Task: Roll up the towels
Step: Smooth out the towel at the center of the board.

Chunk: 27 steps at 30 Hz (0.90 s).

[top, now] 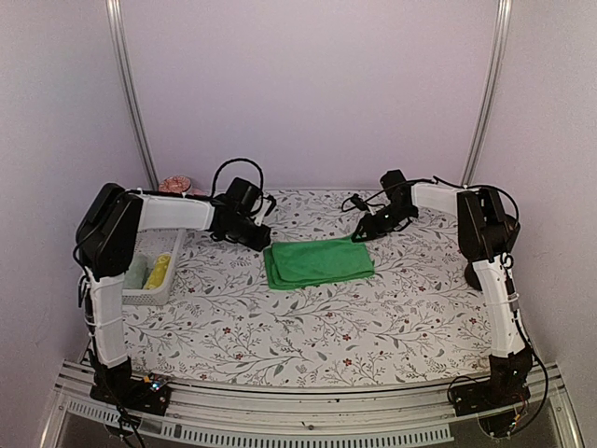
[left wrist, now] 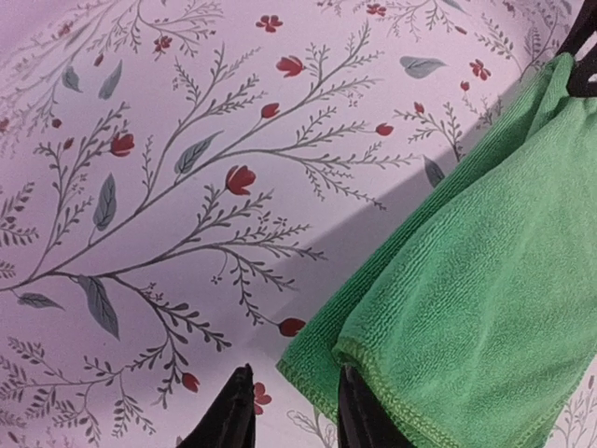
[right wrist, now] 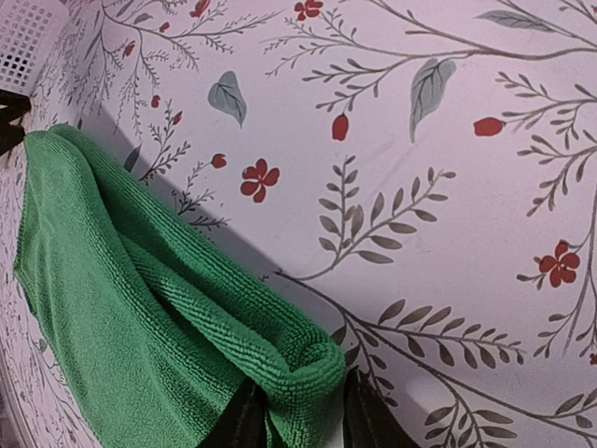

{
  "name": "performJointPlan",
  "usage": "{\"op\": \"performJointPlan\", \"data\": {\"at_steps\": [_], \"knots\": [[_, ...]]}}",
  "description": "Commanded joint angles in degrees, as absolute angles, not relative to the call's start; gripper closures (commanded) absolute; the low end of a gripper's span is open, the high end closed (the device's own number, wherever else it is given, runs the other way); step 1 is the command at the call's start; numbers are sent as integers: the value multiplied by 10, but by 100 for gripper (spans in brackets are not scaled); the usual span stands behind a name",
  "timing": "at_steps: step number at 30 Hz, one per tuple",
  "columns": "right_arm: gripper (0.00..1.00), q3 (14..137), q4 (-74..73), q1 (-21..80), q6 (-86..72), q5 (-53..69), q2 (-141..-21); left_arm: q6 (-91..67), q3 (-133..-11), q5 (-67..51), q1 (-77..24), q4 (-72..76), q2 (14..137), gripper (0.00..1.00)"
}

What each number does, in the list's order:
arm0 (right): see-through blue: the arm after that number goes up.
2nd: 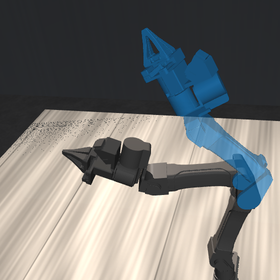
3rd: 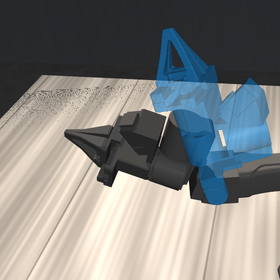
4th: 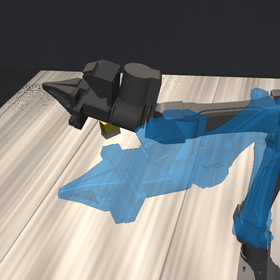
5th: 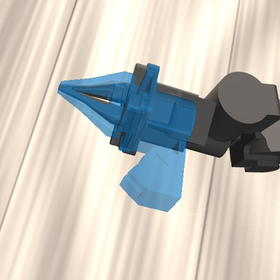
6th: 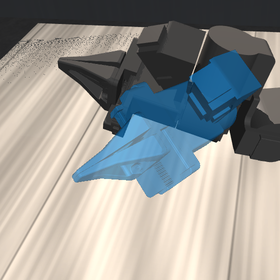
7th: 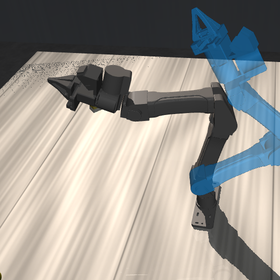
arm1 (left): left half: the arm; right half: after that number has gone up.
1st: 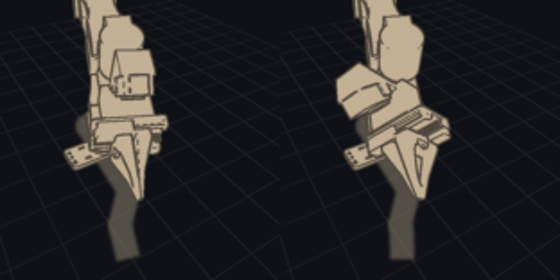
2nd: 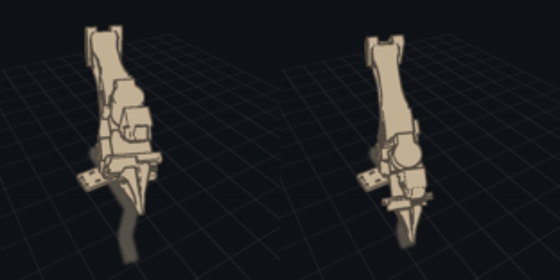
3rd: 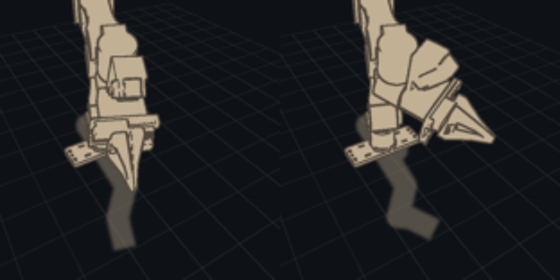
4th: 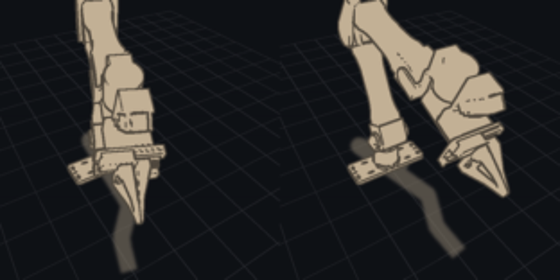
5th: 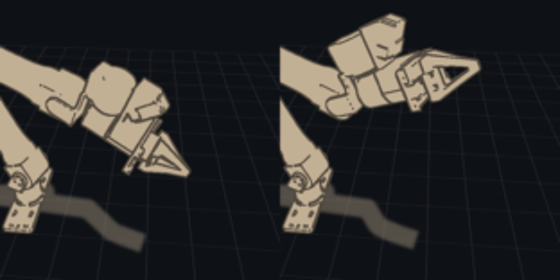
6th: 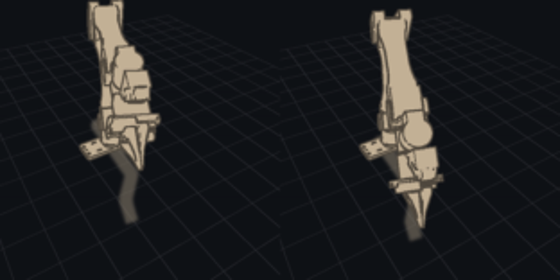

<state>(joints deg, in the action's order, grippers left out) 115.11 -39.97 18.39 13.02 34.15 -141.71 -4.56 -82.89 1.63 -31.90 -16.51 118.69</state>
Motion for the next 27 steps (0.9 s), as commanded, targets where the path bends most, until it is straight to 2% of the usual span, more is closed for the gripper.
{"op": "performJointPlan", "data": {"at_steps": [1, 7, 13, 19, 27], "knots": [[69, 1155, -398, 180, 135, 338, -1413, -49, -806, -31, -324, -121, 1150, 65], [68, 1154, -398, 179, 134, 344, -1412, -36, -830, -65, -323, -121, 1173, 58], [68, 1153, -398, 180, 136, 345, -1408, -29, -852, -92, -316, -124, 1210, 60], [68, 1151, -398, 180, 136, 349, -1407, -24, -860, -106, -302, -130, 1233, 68], [68, 1151, -398, 184, 138, 345, -1407, -28, -842, -91, -300, -118, 1223, 92]]}}
